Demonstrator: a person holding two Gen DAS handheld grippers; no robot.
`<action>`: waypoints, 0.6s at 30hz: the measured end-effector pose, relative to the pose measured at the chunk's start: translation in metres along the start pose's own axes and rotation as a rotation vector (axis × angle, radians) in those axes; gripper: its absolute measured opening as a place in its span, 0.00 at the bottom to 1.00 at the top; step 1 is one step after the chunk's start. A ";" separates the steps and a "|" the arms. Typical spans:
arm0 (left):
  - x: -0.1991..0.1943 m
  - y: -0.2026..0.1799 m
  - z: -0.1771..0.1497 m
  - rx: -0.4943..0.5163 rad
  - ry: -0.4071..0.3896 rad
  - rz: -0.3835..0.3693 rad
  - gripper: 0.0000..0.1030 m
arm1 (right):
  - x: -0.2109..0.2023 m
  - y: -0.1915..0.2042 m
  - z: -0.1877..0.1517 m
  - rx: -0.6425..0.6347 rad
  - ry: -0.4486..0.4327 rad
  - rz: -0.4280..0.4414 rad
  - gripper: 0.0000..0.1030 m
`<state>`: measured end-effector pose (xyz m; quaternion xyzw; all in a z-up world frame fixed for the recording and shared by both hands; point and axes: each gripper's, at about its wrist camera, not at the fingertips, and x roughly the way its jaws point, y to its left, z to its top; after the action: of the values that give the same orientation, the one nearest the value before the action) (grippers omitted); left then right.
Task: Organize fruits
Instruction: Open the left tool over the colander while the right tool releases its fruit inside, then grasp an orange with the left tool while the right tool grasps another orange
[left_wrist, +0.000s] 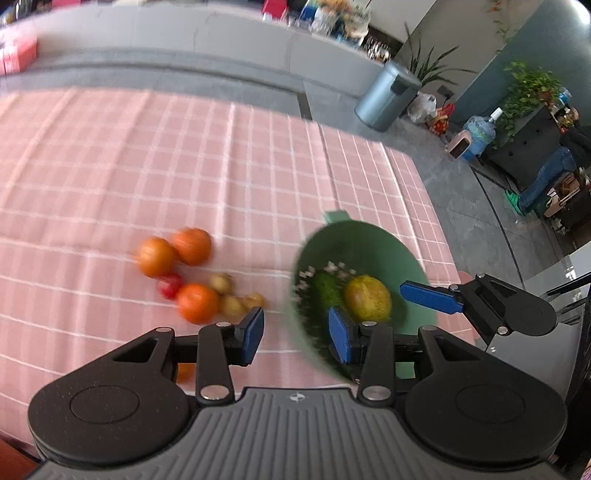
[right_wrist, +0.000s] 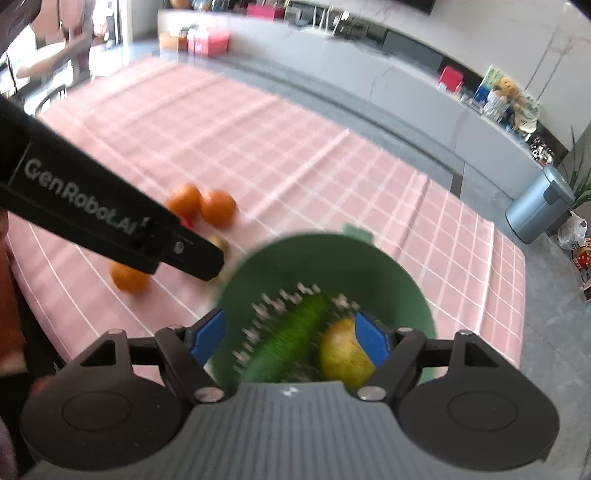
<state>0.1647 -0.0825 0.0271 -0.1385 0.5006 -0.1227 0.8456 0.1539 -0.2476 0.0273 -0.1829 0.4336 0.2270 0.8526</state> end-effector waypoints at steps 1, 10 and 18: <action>-0.007 0.006 -0.002 0.014 -0.018 0.009 0.46 | -0.001 0.007 0.000 0.024 -0.023 0.006 0.72; -0.052 0.055 -0.034 0.141 -0.135 0.058 0.46 | 0.010 0.073 -0.016 0.298 -0.224 0.007 0.82; -0.040 0.081 -0.066 0.177 -0.125 0.018 0.46 | 0.037 0.131 -0.046 0.332 -0.242 -0.131 0.62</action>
<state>0.0935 -0.0009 0.0004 -0.0661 0.4352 -0.1498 0.8853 0.0718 -0.1537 -0.0439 -0.0393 0.3466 0.1171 0.9299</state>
